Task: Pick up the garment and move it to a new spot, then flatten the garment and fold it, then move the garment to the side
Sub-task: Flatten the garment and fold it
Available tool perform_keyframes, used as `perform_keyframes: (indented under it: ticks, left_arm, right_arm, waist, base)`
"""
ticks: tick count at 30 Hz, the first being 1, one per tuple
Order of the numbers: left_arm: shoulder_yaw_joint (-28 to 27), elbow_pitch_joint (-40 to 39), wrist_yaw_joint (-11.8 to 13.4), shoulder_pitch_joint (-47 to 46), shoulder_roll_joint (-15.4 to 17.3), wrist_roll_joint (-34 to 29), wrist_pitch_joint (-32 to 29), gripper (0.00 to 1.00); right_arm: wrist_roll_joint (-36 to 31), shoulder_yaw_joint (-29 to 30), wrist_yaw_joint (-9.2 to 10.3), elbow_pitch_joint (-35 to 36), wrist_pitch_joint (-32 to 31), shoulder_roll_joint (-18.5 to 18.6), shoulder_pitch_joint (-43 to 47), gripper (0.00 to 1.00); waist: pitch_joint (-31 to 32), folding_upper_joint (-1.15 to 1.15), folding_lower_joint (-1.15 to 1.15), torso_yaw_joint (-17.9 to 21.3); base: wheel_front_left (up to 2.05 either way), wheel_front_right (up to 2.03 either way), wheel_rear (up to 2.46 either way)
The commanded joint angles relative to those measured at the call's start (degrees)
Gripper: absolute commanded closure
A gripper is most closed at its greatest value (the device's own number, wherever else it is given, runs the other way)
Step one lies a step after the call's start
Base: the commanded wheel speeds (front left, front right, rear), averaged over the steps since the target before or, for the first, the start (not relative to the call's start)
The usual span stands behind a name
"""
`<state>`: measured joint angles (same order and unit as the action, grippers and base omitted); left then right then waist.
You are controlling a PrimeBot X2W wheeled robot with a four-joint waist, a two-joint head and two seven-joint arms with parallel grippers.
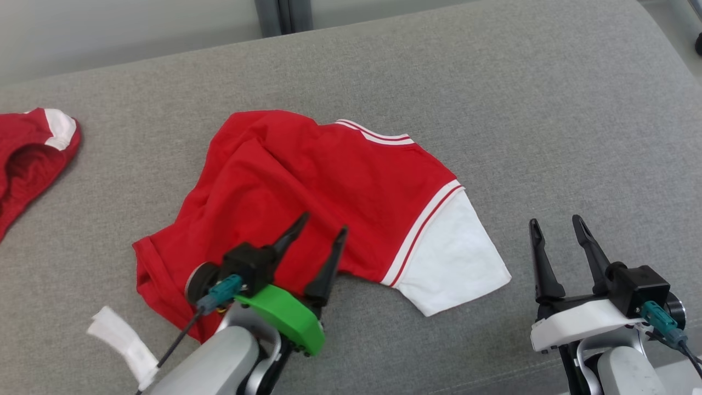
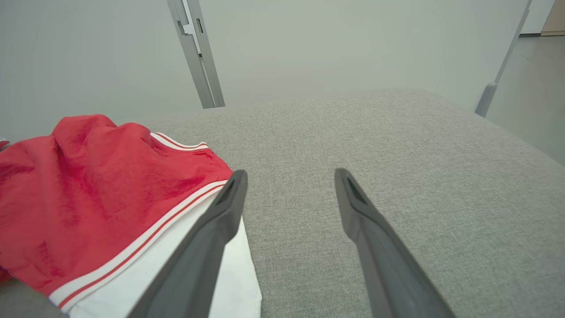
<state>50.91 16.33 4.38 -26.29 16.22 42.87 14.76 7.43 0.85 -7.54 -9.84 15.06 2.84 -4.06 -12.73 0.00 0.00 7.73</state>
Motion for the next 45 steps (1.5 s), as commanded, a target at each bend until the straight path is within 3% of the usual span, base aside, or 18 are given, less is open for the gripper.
perform_keyframes:
  ticks: [1,6,12,16,26,27,28,29,32,36,45]
  left_arm:
    - [-1.8,-0.9,1.8,2.0,1.3,0.7,0.4,0.0]
    - [-8.5,-2.0,8.0,8.1,5.3,2.7,0.4,0.0]
    - [-11.3,-1.3,12.1,12.7,8.4,5.6,-1.5,0.0]
    - [-12.2,-1.3,12.8,14.6,8.2,8.0,-3.0,0.0]
    - [-9.8,4.9,11.5,14.9,5.7,10.7,-8.4,0.0]
    - [-9.5,5.8,11.7,14.9,5.7,10.5,-8.9,0.09]
    - [-9.3,6.4,11.9,14.9,5.7,10.5,-9.2,0.68]
    - [-9.2,6.9,11.8,15.0,5.7,10.5,-9.2,1.0]
    - [-10.7,6.7,11.5,16.0,5.8,11.8,-8.0,1.0]
    - [-13.3,3.6,13.1,17.8,8.4,12.7,-6.0,1.0]
    - [-17.8,-6.8,19.1,21.6,16.9,11.9,-6.0,1.0]
  right_arm:
    - [-0.1,0.2,0.09,-0.1,0.2,0.1,0.9,0.0]
    - [-0.5,0.2,0.1,-0.2,0.2,0.1,1.9,0.0]
    - [-0.7,0.1,0.09,-0.1,0.2,0.1,2.7,0.0]
    - [-0.9,0.1,0.09,-0.2,0.2,0.1,2.8,0.0]
    - [-1.2,-0.6,0.1,-0.5,0.2,0.1,2.5,0.0]
    - [-1.2,-0.7,0.09,-0.5,0.2,0.1,2.6,0.0]
    - [-1.1,-0.5,0.1,-0.5,0.2,0.1,2.6,0.0]
    - [-1.1,-0.3,0.1,-0.4,0.2,0.1,2.8,0.0]
    - [-0.9,0.1,0.09,-0.2,0.2,0.1,3.5,0.0]
    - [-0.7,1.0,0.1,0.1,0.2,0.1,4.4,0.0]
    - [0.0,0.6,0.09,-0.2,0.2,0.1,4.1,0.0]
  waist:
    - [1.8,0.0,0.0,-1.5]
    - [3.9,0.0,0.0,-3.3]
    - [4.9,0.0,0.0,-4.9]
    - [4.8,0.0,0.0,-5.5]
    - [4.9,0.0,0.0,-4.5]
    - [4.9,0.0,0.0,-4.2]
    - [5.0,0.0,0.0,-4.1]
    - [5.0,0.0,0.0,-3.9]
    - [5.2,0.0,0.0,-3.8]
    - [5.5,0.0,0.0,-4.7]
    - [5.8,0.0,0.0,-7.5]
  base:
    - [0.0,0.0,0.0]
    - [0.0,0.0,0.0]
    - [0.0,0.0,0.0]
    - [0.0,0.0,0.0]
    - [0.0,0.0,0.0]
    - [0.0,0.0,0.0]
    - [0.0,0.0,0.0]
    - [0.0,0.0,0.0]
    - [0.0,0.0,0.0]
    - [0.0,0.0,0.0]
    - [0.0,0.0,0.0]
